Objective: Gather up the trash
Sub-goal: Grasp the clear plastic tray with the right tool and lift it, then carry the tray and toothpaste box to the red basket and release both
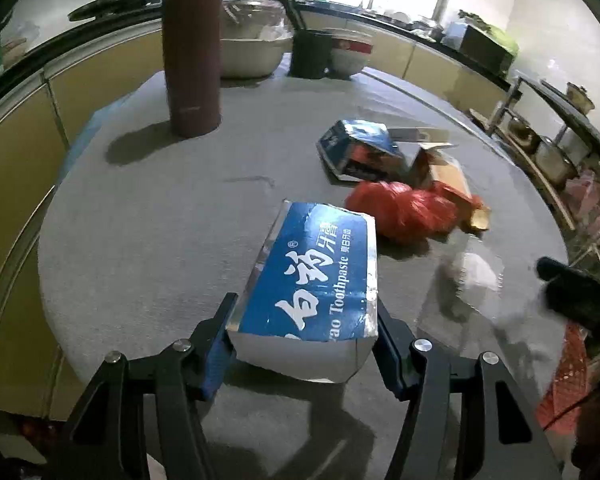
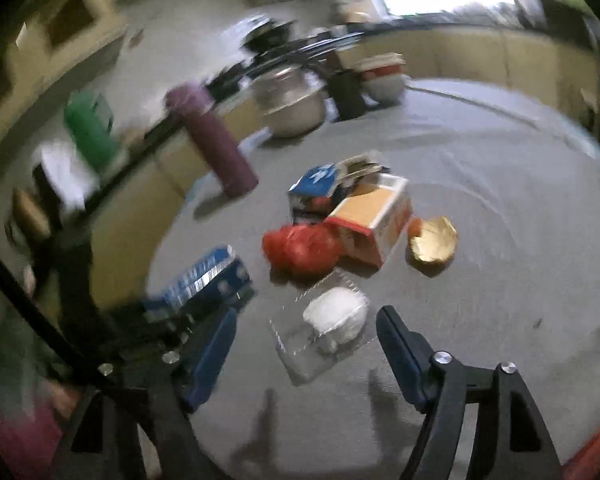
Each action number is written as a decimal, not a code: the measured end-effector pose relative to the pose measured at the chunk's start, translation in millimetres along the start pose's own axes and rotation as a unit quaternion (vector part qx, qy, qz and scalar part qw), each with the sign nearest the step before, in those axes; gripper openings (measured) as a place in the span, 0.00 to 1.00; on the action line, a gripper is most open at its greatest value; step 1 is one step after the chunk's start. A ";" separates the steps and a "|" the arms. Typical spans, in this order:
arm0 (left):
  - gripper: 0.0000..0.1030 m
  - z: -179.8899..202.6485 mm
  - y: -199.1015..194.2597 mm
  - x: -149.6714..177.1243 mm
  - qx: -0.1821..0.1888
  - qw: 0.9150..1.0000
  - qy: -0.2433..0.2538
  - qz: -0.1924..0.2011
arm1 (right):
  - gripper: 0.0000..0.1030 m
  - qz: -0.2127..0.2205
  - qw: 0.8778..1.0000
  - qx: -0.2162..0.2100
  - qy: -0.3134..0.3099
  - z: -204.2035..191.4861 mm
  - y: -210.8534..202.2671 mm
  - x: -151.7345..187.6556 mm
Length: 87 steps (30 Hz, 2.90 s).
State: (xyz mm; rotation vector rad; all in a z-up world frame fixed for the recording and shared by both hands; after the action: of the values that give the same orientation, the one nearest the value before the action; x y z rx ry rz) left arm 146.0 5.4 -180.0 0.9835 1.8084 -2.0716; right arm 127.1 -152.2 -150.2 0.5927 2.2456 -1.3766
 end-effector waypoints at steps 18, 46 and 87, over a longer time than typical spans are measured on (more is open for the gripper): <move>0.62 12.5 -24.3 -4.5 0.004 0.999 0.020 0.031 | 0.74 -0.031 0.977 0.137 0.162 14.1 59.5 8.1; 0.62 76.7 -51.6 -16.4 0.016 0.997 0.065 0.044 | 0.45 0.077 0.979 -0.008 0.190 69.0 -61.8 6.2; 0.62 349.3 -92.9 -9.3 0.085 0.939 0.323 0.078 | 0.45 0.224 0.902 0.030 0.367 270.7 -254.5 134.2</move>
State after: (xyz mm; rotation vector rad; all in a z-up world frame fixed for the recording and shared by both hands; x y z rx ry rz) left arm -17.2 -305.5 -94.1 1.9697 1.7335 -1.9648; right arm -87.2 -484.0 -155.6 1.7688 2.3478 -1.0829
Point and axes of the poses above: each gripper's, at about its wrist camera, not at the fingertips, and y roughly the way its jaws point, z to its right, x to its underside, the point moved 9 cm from there along y, roughly the way its jaws point, and after that the axes turned 14 degrees about y, right-handed, at the moved point
